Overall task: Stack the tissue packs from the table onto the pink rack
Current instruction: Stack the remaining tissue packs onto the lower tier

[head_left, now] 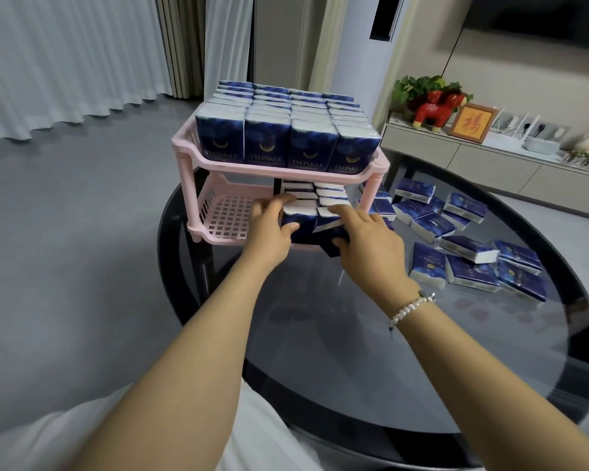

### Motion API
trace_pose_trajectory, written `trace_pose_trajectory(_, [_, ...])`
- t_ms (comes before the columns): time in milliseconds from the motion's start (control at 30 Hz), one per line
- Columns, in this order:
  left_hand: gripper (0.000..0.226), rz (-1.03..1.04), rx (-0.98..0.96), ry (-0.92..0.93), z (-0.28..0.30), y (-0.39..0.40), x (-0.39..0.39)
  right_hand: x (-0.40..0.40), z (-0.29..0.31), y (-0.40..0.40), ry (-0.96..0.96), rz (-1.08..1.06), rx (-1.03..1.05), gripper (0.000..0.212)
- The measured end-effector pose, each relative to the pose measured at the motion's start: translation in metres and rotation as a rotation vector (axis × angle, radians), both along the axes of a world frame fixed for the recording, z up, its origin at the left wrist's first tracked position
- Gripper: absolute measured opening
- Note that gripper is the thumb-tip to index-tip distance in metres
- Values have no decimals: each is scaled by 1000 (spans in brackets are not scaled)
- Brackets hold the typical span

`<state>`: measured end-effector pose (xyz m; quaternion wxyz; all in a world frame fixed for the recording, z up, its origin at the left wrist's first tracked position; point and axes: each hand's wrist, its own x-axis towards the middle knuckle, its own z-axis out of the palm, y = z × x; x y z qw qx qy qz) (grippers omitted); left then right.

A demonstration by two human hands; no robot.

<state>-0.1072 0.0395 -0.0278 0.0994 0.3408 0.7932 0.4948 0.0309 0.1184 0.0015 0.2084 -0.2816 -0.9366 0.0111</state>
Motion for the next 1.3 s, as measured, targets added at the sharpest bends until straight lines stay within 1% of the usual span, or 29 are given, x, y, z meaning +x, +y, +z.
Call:
trace_pose_trajectory(67, [48, -4, -35, -22, 1, -1, -1, -4, 3, 1, -24, -4, -7, 44])
trace_pose_trajectory(133, [55, -30, -43, -19, 0, -4, -1, -7, 6, 3, 9, -14, -29, 41])
trace_pose_trajectory(200, [66, -51, -73, -8, -2, -7, 1, -10, 10, 5, 58, -14, -38, 36])
trace_pose_trajectory(267, [80, -65, -142, 35, -5, -8, 3, -12, 13, 5, 87, 26, 9, 29])
trace_pose_trajectory(333, [86, -70, -174, 67, -7, -7, 4, -16, 13, 8, 89, 58, 65, 23])
trace_pose_trajectory(433, [79, -60, -148, 47, -8, -7, 0, -26, 14, 12, 76, 61, 121, 21])
trace_pose_trajectory(567, [70, -45, -160, 68, -8, -5, -1, -34, 9, 16, 77, 98, 137, 34])
trace_pose_trajectory(633, [69, -43, -154, 51, -8, -4, -1, -36, 4, 19, 72, 94, 123, 36])
trace_pose_trajectory(833, [68, -44, -154, 26, -9, -3, -2, -40, -13, 21, -23, 54, 34, 47])
trace_pose_trajectory(933, [69, -38, -162, 38, -9, -3, -2, -39, -22, 23, -35, 54, -16, 52])
trace_pose_trajectory(1100, [78, -56, -218, 53, -5, -3, 3, -34, -25, 19, -50, 82, -62, 53])
trace_pose_trajectory(1133, [79, -69, -222, 38, -4, -4, 4, -33, -23, 17, -31, 79, -79, 52])
trace_pose_trajectory(1200, [77, -95, -207, -43, -2, -4, 3, -32, -24, 14, 79, 75, -97, 48])
trace_pose_trajectory(1300, [56, -99, -111, -195, 3, 0, -2, -34, -37, 12, 282, 98, -83, 42])
